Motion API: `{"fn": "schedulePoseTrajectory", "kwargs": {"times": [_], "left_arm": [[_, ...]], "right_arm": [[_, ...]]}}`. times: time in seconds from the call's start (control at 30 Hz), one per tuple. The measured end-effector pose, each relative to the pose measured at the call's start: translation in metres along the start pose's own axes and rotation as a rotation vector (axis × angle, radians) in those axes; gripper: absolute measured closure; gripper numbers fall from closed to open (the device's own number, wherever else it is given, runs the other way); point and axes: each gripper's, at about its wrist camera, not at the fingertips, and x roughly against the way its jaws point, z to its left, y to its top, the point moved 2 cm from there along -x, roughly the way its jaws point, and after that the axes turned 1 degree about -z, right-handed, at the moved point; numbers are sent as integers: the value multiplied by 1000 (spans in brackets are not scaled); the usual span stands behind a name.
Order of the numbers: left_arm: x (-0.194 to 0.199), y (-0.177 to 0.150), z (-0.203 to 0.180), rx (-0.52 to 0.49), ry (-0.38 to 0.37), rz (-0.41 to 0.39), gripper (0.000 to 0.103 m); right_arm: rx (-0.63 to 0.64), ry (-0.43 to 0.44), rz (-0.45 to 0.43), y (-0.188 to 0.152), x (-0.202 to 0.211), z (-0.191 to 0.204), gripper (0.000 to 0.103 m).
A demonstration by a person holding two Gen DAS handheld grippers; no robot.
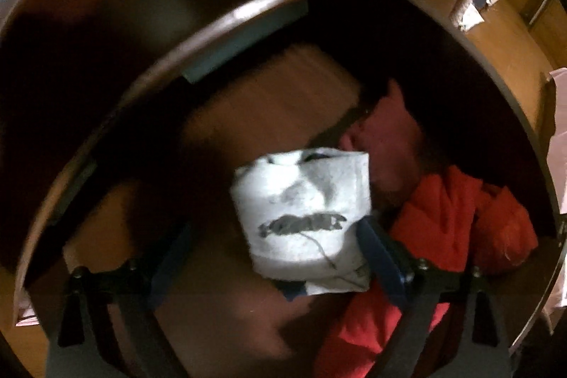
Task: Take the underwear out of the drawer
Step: 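Lower the left tool into the drawer and grasp the white sock, then grasp the dark red sock with the right tool while the left tool holds the white sock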
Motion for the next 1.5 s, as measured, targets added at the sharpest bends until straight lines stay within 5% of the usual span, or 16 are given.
{"fn": "schedulePoseTrajectory", "kwargs": {"times": [0.13, 0.43, 0.83, 1.3, 1.5], "left_arm": [[-6, -1, -1, -10, -63, 25, 53], [2, -21, 15, 36, -75, -31, 78], [34, -40, 51, 131, -11, -177, 82], [27, -44, 67, 170, 65, -161, 82], [22, -49, 78, 177, 48, -141, 82]], "right_arm": [[1, 6, 1, 1, -1, 1, 31], [22, 8, 46, -4, -19, 9, 31], [134, 5, 195, -10, -76, 49, 32], [280, -149, 448, -15, -143, 68, 46], [308, -119, 535, -17, -156, 73, 52]]}}
